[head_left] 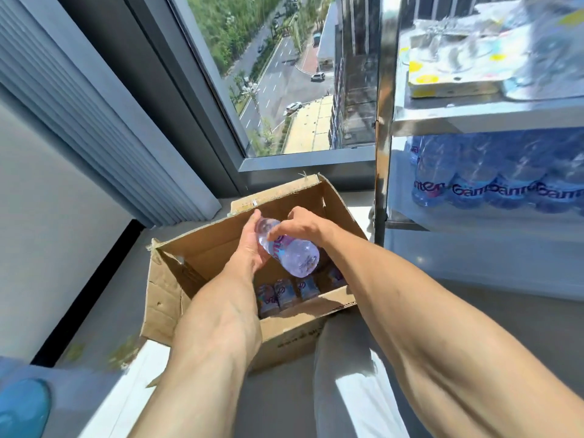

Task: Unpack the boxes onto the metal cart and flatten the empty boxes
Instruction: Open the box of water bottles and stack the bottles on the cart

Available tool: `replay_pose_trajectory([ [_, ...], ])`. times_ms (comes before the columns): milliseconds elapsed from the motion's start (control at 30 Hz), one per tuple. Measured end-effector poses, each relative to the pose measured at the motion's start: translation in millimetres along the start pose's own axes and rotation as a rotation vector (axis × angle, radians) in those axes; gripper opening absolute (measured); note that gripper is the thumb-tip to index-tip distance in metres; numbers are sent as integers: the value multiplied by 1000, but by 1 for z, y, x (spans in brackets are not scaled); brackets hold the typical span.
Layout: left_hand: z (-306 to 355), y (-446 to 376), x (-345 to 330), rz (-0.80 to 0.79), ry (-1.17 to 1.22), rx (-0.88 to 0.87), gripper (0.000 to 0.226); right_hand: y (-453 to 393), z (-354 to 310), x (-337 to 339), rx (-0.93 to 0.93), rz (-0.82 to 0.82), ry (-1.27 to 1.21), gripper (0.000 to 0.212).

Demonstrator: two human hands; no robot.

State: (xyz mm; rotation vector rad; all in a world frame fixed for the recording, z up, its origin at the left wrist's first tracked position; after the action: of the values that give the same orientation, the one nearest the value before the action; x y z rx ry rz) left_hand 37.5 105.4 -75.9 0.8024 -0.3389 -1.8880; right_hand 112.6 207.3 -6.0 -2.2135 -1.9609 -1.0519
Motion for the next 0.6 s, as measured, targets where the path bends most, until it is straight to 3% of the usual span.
replay_pose_trajectory([
  [67,4,10,-12,-32,-44,18,53,12,2,-6,-32,-40,-140,37],
  [167,9,21,-29,-80,-161,20,49,32,12,-8,-63,-80,-254,46],
  [267,5,32,-41,-91,-289,16,57,52,25,-6,-44,-94,-392,39],
  [367,8,40,-48,-20,-169,-62,63,71,41,-7,-45,-173,-588,30],
  [433,10,44,-53,30,-132,-116,65,83,56,-2,-53,-218,-590,45],
  [500,5,48,-51,118,-235,-147,63,98,70,8,-36,-250,-534,58],
  [600,-16,62,-43,327,-374,-186,49,129,99,33,5,-177,-592,56],
])
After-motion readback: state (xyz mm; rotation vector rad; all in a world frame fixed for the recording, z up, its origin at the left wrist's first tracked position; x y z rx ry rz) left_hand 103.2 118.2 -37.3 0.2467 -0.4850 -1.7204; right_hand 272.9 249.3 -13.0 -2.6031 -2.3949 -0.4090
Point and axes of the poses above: each hand's wrist, its own y-axis away from the middle knuckle, its own x-axis out of the back of the hand, z = x × y, the point moved 8 cm from there along -y, towards the middle knuckle, and after that the axes turned 4 degrees about y, right-handed, at the moved point
